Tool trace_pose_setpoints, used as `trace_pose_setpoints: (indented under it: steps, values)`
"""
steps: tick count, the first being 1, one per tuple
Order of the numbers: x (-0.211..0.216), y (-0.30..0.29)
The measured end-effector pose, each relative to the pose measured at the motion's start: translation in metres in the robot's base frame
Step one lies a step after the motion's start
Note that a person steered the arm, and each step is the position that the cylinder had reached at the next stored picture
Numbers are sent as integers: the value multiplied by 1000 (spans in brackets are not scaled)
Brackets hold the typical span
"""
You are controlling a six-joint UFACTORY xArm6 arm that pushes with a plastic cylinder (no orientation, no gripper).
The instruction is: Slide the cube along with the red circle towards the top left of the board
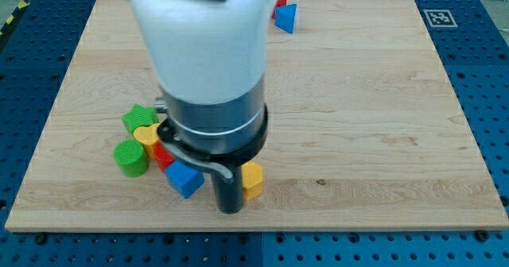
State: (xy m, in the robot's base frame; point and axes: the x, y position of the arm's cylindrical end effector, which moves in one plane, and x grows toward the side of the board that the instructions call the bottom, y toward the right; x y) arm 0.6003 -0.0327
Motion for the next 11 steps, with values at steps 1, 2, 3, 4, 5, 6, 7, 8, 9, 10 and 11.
trace_pose_setpoints:
  steps: [1, 2, 3, 4, 5, 6, 7, 8, 9, 10, 11]
  values:
    - [1, -20]
    - [5, -58]
    - [-9, -70]
    - [-29, -70]
    - [-36, -75]
    - [-52, -75]
    - [-61, -71]
    - [-82, -60]
    - [-126, -60]
    - [-160, -60]
    - [-186, -60]
